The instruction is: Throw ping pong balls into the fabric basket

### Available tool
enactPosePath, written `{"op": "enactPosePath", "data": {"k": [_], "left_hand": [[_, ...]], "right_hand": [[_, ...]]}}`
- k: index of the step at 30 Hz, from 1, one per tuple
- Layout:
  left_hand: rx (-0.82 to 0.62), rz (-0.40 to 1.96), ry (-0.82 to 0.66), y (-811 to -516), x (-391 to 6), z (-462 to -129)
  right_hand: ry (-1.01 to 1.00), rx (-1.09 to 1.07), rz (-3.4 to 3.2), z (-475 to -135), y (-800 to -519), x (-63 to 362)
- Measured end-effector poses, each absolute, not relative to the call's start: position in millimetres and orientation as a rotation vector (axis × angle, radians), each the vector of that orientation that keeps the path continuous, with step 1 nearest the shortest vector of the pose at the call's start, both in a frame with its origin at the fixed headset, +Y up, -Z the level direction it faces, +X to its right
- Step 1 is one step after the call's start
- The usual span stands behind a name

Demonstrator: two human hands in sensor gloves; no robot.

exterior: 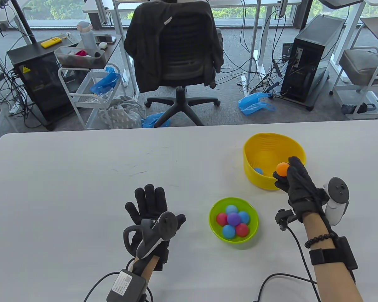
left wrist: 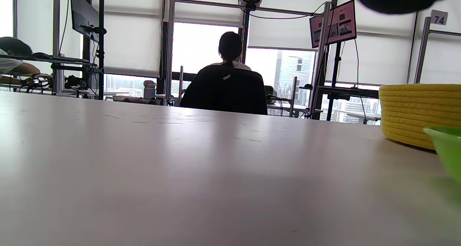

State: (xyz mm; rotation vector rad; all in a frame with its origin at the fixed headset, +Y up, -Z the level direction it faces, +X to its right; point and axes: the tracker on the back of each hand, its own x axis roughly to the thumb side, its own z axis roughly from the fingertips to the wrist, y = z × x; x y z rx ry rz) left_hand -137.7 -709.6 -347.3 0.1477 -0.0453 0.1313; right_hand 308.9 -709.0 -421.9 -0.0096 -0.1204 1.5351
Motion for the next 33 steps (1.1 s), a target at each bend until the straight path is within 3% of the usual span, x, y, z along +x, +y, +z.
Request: {"op": "enactPosePath", "data": {"k": [7, 16, 25, 33], "left_hand": [[0.137, 0.14, -0.043, -710, -139, -347], [0.123, 0.166, -0.053, -711, -139, -347], [0.125, 0.21, -0.069, -709, -139, -345], [0.119, 0.225, -0.089, -710, -136, -345]], "right_hand": [[-0.101, 0.015, 1.493, -423, -709, 313], [-0.256, 0.098, 1.738, -406, -686, 298], [-0.236, 0.442, 2.188, -391, -673, 228], [-0.131, 0.743, 2.631, -370, -685, 161]]}}
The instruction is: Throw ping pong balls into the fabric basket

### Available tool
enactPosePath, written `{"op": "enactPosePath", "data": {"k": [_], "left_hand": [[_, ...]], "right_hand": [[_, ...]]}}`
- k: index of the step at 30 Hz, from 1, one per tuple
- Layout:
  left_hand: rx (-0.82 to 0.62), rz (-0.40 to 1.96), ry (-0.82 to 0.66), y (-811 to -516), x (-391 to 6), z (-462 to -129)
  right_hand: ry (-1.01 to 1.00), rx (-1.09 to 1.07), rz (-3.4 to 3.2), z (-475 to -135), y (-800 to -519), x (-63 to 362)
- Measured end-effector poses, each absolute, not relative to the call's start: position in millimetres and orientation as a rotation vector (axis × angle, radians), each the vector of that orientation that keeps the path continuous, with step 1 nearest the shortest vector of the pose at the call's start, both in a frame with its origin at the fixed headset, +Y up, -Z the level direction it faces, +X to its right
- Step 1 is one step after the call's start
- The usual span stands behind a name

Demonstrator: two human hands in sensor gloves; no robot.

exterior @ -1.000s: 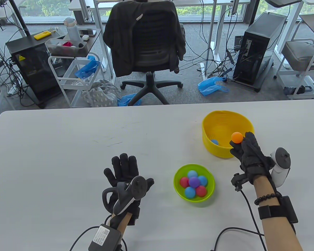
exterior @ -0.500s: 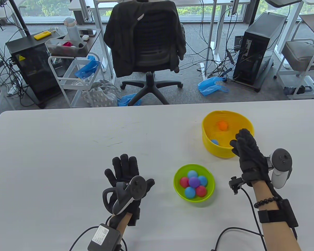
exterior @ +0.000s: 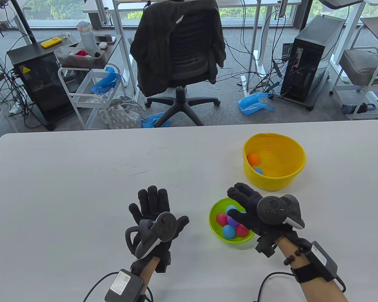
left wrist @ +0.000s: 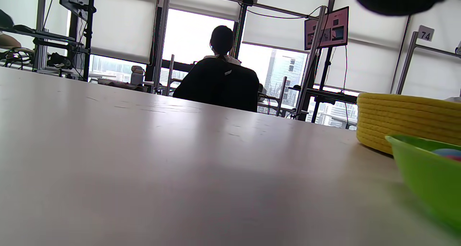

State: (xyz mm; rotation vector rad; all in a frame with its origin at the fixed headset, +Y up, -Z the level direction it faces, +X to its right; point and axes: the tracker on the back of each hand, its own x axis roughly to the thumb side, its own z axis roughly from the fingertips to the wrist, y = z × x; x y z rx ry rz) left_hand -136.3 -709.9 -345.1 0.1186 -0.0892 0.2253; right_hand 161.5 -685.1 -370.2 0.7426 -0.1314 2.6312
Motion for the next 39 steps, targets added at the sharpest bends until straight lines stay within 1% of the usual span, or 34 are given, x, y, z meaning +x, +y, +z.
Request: {"op": "enactPosePath", "data": {"k": [7, 15, 19, 21, 27, 39], "left_hand": [[0.115, 0.24, -0.106, -711, -133, -344], [0.119, 0.24, -0.111, -711, -131, -343], [0.123, 0.239, -0.109, -711, -132, -343], [0.121, 0.231, -0.108, -711, -131, -343], [0.13, 0.229, -0.1, -710, -132, -342], [0.138, 0.219, -0.08, -708, -134, -341]], "right_hand": [[-0.033, 0.842, 2.912, -359, -702, 132], [0.009, 0.836, 2.987, -361, -713, 127], [-0.01, 0.826, 3.002, -362, -716, 127], [-0.062, 0.826, 3.007, -362, -718, 126], [-0.062, 0.825, 3.036, -362, -722, 124], [-0.144, 0.832, 3.03, -362, -723, 123]]}}
